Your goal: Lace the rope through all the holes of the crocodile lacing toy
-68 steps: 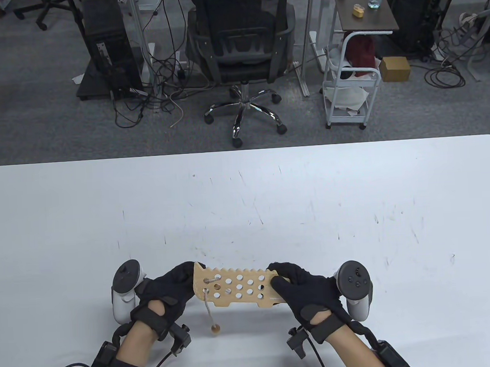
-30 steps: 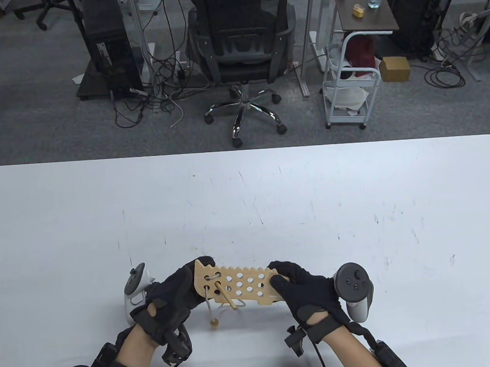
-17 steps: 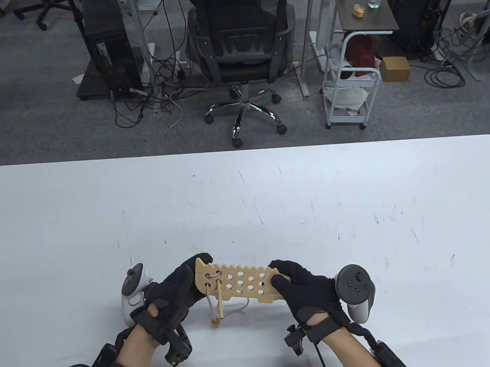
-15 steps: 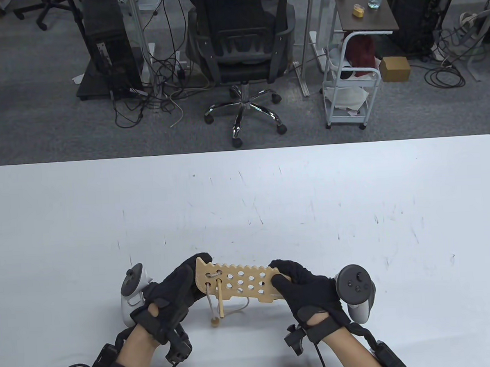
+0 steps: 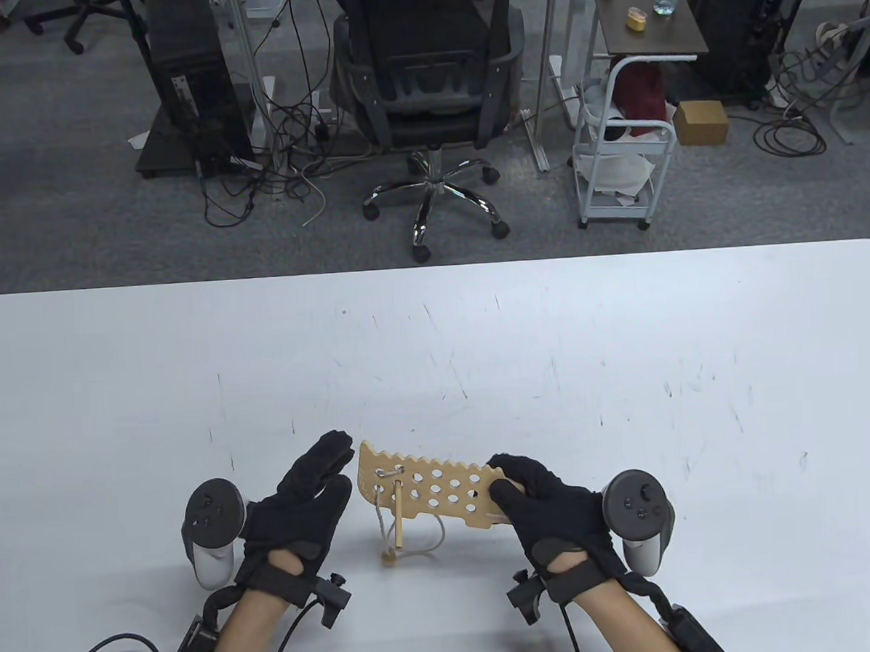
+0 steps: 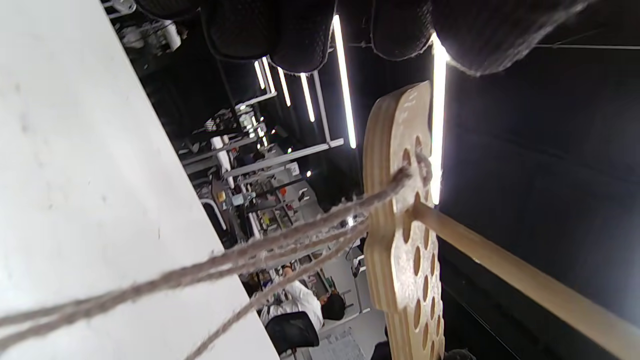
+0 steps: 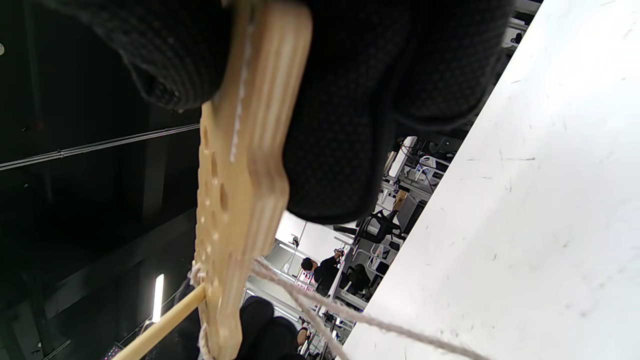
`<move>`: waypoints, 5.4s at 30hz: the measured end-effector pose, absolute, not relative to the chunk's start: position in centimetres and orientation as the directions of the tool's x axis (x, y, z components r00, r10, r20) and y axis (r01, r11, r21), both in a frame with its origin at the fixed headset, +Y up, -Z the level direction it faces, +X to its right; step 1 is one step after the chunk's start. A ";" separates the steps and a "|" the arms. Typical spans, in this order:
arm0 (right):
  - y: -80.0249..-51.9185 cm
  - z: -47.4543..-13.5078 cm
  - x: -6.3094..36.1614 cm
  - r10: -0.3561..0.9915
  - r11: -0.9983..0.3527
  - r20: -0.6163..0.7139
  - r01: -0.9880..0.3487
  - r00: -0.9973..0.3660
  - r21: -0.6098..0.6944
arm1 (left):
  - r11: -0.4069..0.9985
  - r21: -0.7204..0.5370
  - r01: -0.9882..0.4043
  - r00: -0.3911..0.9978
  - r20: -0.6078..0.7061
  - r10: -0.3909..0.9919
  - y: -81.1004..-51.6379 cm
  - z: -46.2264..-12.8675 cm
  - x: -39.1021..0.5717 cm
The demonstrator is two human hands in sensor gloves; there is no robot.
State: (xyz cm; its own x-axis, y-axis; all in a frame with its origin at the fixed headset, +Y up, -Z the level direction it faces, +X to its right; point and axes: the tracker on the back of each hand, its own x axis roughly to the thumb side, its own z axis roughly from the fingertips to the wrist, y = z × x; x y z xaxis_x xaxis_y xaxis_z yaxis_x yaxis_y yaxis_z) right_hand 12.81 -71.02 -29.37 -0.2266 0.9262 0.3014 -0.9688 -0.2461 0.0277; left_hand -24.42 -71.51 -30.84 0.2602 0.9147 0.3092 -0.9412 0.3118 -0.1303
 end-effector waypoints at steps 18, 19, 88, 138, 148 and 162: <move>-71.0 -29.4 13.2 0.932 -0.237 0.281 -0.972 -0.228 -0.002 | 0.630 0.032 -0.776 0.544 0.538 0.643 -69.0 -28.8 -22.4; -71.0 -29.4 13.1 0.932 -0.237 0.281 -0.972 -0.228 0.000 | 0.637 0.034 -0.770 0.550 0.543 0.635 -68.9 -28.7 -22.2; -72.2 -31.2 15.8 0.949 -0.251 0.176 -0.965 -0.262 -0.081 | 0.647 0.234 -0.725 0.678 0.407 0.612 -68.3 -29.0 -24.9; -74.6 -34.3 21.8 0.946 -0.315 -0.020 -0.904 -0.323 -0.290 | 0.460 0.382 -0.802 0.579 0.304 0.757 -66.9 -29.4 -31.4; -74.4 -34.3 22.8 0.938 -0.332 -0.024 -0.875 -0.346 -0.352 | 0.416 0.393 -0.820 0.541 0.291 0.789 -66.9 -29.4 -32.5; -74.4 -34.0 24.7 0.957 -0.268 -0.028 -0.838 -0.289 -0.475 | 0.362 0.435 -0.824 0.506 0.279 0.816 -66.7 -29.2 -34.1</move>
